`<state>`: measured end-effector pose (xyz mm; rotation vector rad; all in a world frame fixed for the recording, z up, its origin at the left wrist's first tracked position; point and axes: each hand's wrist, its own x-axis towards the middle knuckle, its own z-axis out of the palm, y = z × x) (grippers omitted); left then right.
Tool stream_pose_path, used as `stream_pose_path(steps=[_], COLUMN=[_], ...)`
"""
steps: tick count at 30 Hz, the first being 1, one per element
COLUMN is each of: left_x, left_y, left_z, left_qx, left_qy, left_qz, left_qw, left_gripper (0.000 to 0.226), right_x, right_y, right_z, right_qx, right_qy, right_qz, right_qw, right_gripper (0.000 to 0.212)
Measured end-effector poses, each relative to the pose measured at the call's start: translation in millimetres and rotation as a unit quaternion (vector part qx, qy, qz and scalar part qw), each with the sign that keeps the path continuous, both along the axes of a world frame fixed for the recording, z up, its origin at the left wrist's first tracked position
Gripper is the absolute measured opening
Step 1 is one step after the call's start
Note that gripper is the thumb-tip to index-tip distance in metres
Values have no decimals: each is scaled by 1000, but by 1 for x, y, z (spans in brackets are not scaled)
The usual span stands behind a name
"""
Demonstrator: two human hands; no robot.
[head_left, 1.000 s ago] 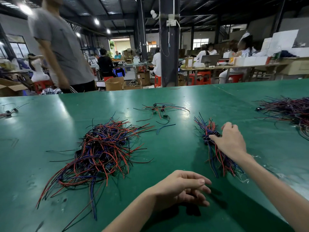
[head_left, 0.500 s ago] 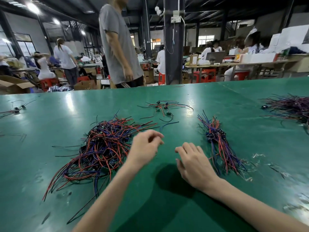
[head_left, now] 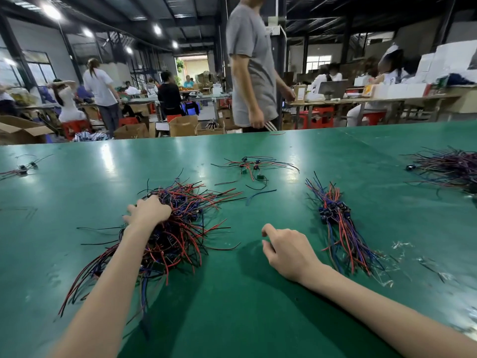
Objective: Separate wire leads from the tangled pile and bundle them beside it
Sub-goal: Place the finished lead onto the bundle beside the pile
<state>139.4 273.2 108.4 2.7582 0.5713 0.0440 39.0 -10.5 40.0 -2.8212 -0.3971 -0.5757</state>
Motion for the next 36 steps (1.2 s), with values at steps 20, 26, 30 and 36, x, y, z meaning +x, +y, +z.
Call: stream_pose_path(steps=[20, 26, 30, 36], left_x=[21, 20, 21, 22], left_y=[5, 5, 6, 2], left_z=[-19, -17, -13, -12], left_qx=[38, -18, -99, -109], left_qy=[-53, -50, -111, -81], left_qz=[-15, -4, 15, -3], left_qw=[998, 999, 989, 991], left_gripper=[45, 28, 41, 39], right_x=[-1, -4, -5, -5], right_y=[-5, -6, -5, -5], right_z=[1, 1, 2, 2], right_qx=[5, 19, 27, 33], right_qy=[6, 10, 15, 19], right_qz=[30, 33, 33, 36], right_qw=[1000, 999, 999, 999], right_gripper=[22, 23, 23, 24])
